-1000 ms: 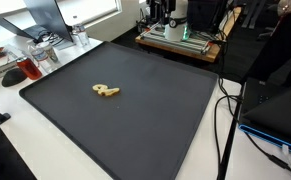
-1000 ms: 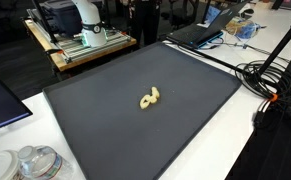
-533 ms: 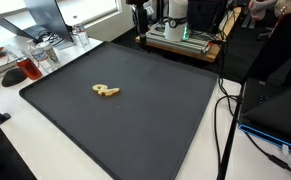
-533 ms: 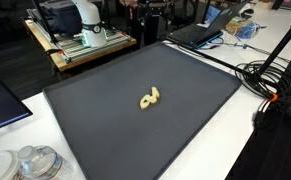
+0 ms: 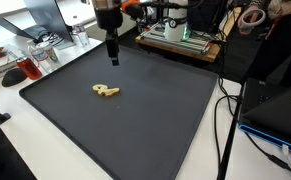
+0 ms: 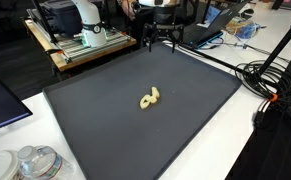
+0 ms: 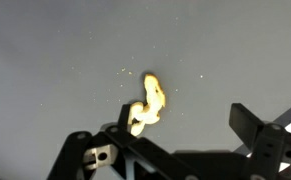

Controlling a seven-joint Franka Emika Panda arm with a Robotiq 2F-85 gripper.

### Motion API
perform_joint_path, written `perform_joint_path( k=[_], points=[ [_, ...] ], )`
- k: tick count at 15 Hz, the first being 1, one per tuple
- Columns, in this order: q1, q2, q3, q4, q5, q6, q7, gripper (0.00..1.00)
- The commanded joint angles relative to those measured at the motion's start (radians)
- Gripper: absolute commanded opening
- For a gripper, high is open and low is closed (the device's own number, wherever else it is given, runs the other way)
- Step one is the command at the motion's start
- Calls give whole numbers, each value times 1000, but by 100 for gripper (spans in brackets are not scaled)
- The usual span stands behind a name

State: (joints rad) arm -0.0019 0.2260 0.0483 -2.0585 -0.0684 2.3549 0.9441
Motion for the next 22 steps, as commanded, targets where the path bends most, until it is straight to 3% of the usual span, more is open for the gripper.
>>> perform_joint_path(
  k=[1,6,15,22],
  points=[
    [51,135,-64,126,-38,-10,47,100],
    [72,248,-119,178,-2,-4,45,100],
    [79,223,-121,151,0,-1,13,100],
    [19,319,-103,180,122,127,-92,100]
  ],
)
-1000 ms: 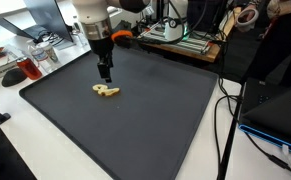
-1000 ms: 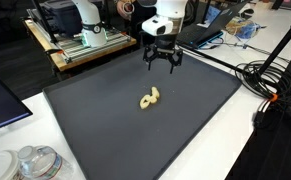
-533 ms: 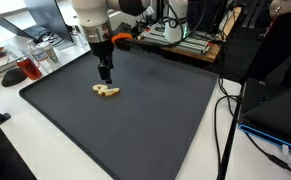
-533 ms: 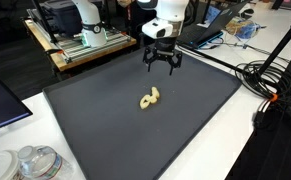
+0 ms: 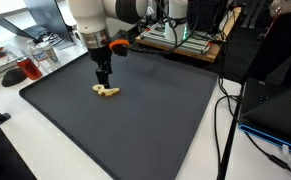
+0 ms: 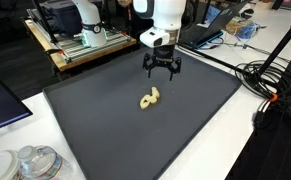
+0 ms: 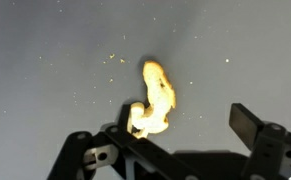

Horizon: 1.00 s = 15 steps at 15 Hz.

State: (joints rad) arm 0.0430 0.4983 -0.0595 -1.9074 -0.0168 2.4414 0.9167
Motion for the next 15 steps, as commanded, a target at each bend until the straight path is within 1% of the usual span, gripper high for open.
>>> perform_joint_path(
  k=[1,2,3,4,6,7,10,12,13,15],
  points=[
    [-32,57,5,31,91,49,-81,100],
    [-42,68,8,32,115,56,-104,100],
    [-44,78,4,35,129,63,-114,96],
    [-49,88,4,39,145,64,-129,88],
    [-48,108,-3,47,159,71,-142,80],
    [-44,119,-8,52,160,75,-140,69],
    [-40,139,-14,68,164,76,-137,52],
    [-35,149,-20,77,159,74,-132,47],
    [-33,153,-22,81,157,73,-130,49],
    [-30,158,-27,87,152,70,-127,48]
  ],
)
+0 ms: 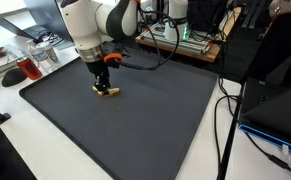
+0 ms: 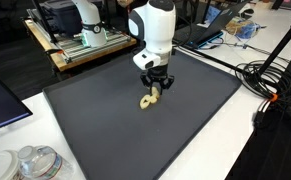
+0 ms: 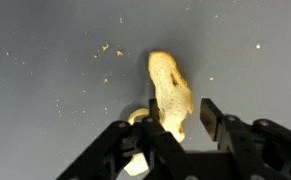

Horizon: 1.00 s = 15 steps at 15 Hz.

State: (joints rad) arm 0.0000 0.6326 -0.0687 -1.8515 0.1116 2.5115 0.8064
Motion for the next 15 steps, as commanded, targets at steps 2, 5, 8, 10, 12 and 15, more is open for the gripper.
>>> perform_joint_path(
  k=[2,5,8,10,12,15],
  points=[
    [16,29,-23,36,21,-2,-14,48],
    [17,33,-29,39,19,-8,-12,25],
    [21,34,-35,38,15,-15,-9,4],
    [24,30,-37,36,13,-23,-9,0],
    [28,28,-39,35,10,-26,-8,0],
    [32,26,-39,36,11,-42,-7,1]
  ],
)
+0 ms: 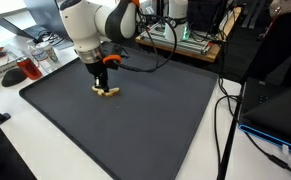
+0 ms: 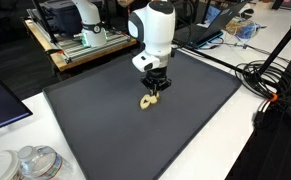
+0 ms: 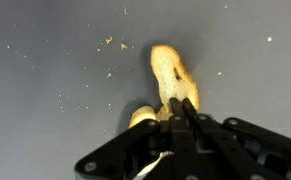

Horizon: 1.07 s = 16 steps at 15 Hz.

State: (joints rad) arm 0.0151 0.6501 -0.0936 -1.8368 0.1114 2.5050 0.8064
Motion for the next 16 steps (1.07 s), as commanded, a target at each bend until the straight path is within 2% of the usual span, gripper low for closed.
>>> perform_joint_path(
  k=[1,16],
  points=[
    [17,7,-14,21,13,-44,-7,1],
    [51,-10,-37,10,2,-52,24,1]
  ],
)
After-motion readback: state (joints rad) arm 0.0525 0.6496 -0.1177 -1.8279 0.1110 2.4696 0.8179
